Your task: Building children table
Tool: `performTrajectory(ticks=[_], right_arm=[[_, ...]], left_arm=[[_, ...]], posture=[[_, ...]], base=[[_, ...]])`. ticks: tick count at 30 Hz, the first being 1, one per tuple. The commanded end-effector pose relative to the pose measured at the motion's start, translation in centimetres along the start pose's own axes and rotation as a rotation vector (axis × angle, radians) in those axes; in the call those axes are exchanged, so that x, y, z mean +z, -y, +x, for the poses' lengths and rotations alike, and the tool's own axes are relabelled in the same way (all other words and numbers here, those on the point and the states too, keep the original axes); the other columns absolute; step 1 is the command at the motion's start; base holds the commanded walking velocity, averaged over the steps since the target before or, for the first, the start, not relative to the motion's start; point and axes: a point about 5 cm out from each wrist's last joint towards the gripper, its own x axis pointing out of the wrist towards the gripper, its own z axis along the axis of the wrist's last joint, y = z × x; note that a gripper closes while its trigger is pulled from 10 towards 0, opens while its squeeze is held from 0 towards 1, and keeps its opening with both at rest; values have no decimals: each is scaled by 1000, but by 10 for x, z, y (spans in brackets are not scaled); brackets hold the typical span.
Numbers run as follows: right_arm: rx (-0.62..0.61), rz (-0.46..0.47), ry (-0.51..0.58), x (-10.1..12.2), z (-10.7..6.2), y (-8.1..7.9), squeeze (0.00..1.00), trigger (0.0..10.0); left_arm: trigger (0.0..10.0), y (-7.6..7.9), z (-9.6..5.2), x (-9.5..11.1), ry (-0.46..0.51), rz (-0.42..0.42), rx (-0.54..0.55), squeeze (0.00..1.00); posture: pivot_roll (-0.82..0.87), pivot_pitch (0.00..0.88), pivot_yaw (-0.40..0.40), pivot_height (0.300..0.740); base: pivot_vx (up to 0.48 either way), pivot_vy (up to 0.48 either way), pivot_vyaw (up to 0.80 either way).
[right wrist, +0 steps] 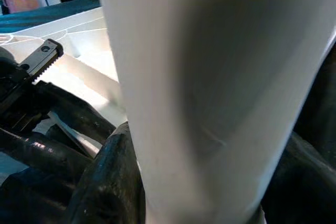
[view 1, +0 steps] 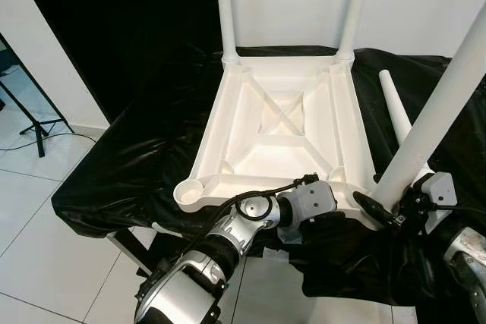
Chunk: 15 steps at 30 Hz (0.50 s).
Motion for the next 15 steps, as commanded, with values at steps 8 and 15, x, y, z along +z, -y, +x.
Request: performTrajectory(ticks=[8, 15], right_arm=[[-449, 161, 15, -17, -4, -18, 0, 0], [-676, 203, 13, -19, -8, -39, 0, 0]], left_arm=[[10000, 17, -7, -34, -144, -86, -53, 0], [10000, 18, -8, -36, -144, -93, -49, 0]], posture=[[64, 0, 36, 740], [63, 0, 38, 740]], base=[[0, 0, 0], [0, 0, 0]])
